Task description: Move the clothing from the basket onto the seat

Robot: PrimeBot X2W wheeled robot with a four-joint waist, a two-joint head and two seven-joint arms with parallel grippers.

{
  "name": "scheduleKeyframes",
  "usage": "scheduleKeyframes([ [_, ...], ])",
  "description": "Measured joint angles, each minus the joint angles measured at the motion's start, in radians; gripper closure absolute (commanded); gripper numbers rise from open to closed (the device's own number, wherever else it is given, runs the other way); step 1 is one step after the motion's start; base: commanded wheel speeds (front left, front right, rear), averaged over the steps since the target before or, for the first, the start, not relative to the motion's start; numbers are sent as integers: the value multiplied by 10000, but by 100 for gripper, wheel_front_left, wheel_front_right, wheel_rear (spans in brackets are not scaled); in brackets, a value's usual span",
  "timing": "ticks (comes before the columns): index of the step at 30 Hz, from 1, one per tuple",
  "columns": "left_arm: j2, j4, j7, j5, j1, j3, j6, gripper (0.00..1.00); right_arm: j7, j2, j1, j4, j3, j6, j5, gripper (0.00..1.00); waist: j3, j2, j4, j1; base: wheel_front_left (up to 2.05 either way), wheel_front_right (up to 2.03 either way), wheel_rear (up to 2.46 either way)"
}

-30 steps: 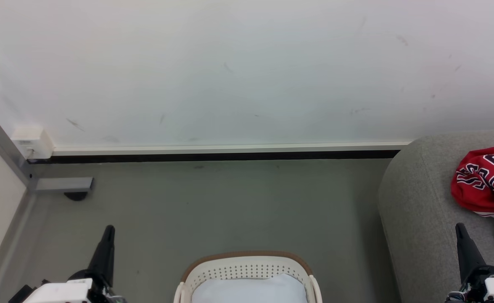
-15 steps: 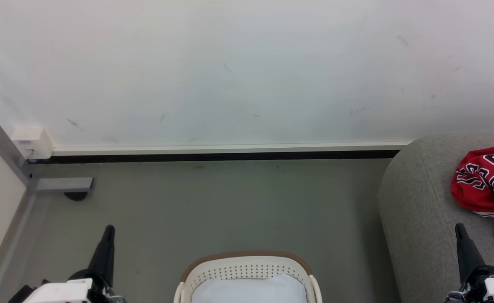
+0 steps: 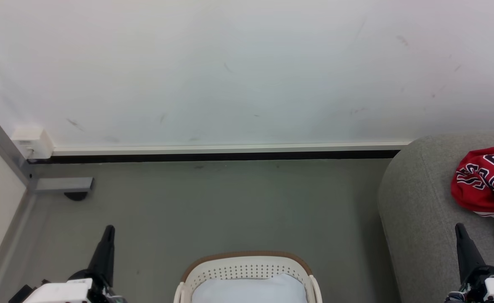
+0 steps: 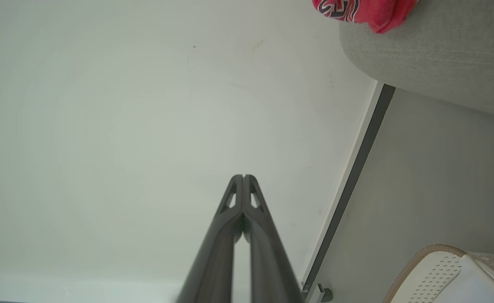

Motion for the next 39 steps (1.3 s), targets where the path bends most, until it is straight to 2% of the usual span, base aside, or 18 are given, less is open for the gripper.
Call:
scheduleKeyframes([
  [39,-2,0,2,0,-1,2,0,100,90,65,-4,6,-121,0,-92,100,0,0,0,0,0,0,0],
])
